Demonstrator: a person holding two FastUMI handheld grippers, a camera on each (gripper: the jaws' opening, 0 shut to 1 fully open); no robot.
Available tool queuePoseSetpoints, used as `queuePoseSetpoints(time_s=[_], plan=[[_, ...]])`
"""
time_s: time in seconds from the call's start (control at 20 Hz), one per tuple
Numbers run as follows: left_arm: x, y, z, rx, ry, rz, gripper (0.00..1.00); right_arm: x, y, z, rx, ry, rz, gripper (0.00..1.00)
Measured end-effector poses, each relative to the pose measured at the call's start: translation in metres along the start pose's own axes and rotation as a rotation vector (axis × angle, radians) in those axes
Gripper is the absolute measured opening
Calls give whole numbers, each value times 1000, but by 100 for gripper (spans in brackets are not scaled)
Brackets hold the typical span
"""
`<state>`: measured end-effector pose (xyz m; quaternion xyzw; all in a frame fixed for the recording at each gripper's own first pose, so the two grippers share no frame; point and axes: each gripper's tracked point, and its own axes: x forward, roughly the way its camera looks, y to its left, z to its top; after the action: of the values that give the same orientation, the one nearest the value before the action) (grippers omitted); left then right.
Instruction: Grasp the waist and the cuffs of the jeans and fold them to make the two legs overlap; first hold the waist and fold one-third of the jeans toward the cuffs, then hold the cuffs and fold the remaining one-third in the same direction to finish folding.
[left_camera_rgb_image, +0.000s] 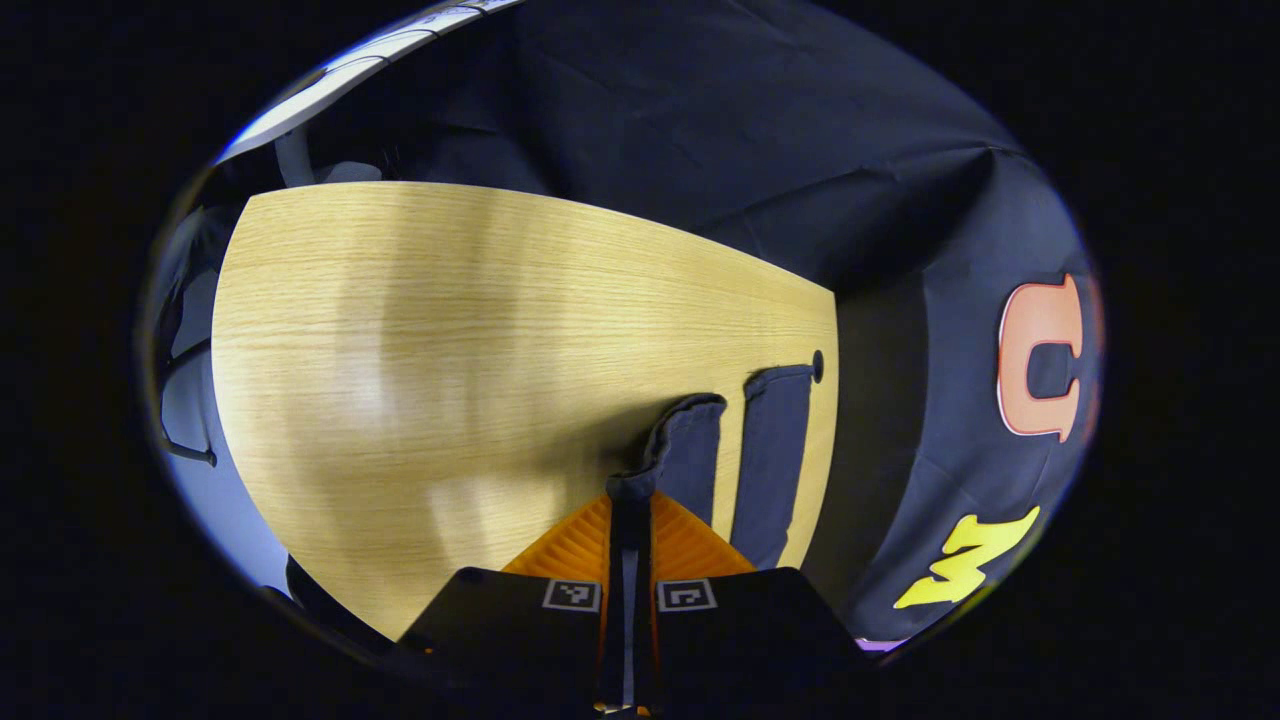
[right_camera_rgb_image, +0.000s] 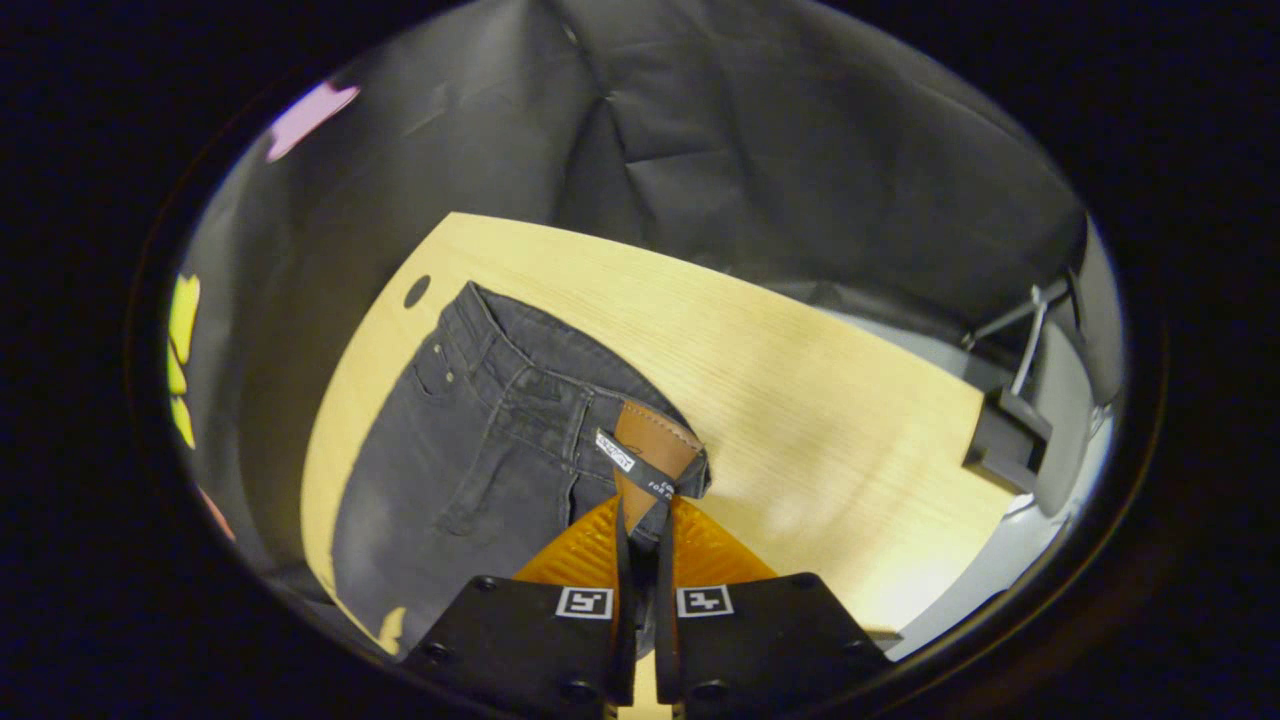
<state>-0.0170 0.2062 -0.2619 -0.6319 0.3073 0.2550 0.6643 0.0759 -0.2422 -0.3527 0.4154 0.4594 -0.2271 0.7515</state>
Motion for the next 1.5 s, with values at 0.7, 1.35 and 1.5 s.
queuePoseSetpoints(time_s=[0.7, 1.35, 1.5], plan=[[33, -129, 29, -332, 122, 39, 7, -4, 15, 5, 247, 240, 229, 8], [186, -211, 32, -285, 157, 85, 6, -12, -37, 44, 362, 280, 219, 8], [204, -216, 32, -261, 173, 88, 6, -17, -61, 57, 367, 280, 195, 8]])
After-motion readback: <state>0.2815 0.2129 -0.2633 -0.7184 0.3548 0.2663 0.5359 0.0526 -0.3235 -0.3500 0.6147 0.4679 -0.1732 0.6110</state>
